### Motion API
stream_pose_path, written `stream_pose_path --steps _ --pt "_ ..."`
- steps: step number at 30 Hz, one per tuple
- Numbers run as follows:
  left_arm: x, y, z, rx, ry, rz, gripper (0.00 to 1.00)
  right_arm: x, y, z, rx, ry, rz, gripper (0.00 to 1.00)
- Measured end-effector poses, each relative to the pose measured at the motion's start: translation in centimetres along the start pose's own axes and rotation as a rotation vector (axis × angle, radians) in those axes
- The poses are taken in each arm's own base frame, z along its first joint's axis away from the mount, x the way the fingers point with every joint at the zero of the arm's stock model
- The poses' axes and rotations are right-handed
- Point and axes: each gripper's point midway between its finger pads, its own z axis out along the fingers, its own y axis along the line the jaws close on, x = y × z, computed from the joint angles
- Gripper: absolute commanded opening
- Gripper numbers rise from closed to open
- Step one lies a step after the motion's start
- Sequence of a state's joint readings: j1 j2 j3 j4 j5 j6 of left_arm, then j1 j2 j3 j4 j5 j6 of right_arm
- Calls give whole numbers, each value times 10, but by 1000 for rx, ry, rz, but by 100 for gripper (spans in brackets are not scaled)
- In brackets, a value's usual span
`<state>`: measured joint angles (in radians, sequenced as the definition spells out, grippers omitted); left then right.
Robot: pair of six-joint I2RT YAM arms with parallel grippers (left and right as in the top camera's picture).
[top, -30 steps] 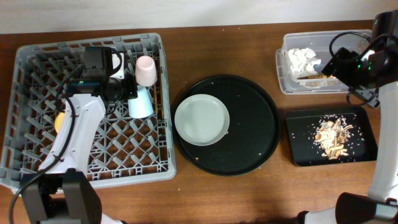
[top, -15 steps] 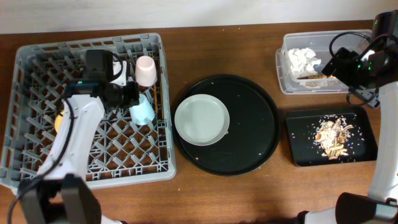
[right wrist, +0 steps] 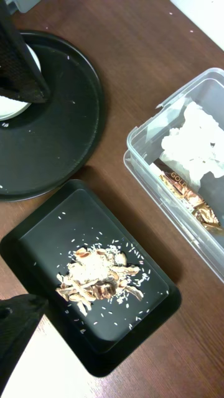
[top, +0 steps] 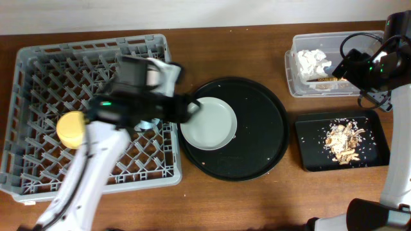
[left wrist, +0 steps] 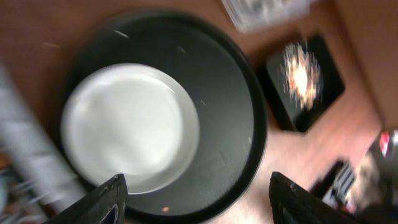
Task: Sort waste into correct bins and load items into the dishwasher rack
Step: 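Move the left gripper to the grey plate and grasp its rim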
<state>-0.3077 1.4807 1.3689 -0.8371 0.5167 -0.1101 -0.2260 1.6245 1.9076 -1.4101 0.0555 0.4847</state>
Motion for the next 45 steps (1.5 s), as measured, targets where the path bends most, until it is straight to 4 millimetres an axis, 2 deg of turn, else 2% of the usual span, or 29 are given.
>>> stream_pose_path --steps 3,9,12,17,19,21,28,29,32,35,37,41,45 --pt "22 -24 43 -16 112 88 72 0 0 0 0 -1 1 99" --pt "61 -24 119 -134 269 196 71 0 0 0 0 0 0 99" --pt "78 -18 149 -174 323 225 71 0 0 0 0 0 1 99" --pt "99 -14 180 -209 376 264 70 0 0 0 0 0 0 99" --pt "103 -10 187 -236 384 277 68 0 0 0 0 0 1 99" --pt "108 -4 193 -264 400 286 61 0 0 0 0 0 1 99" --pt "122 8 208 -294 440 292 56 0 0 0 0 0 0 99" --pt "123 6 209 -291 440 297 52 0 0 0 0 0 0 99" --pt "128 -3 212 -287 445 327 29 0 0 0 0 0 0 99" --pt "128 -4 213 -314 439 358 9 0 0 0 0 0 1 99" --pt "128 0 213 -337 435 368 1 0 0 0 0 0 0 99" --pt "122 0 212 -355 423 385 0 0 0 0 0 0 0 99" --pt "121 -5 196 -386 482 358 1 0 0 0 0 0 0 99"
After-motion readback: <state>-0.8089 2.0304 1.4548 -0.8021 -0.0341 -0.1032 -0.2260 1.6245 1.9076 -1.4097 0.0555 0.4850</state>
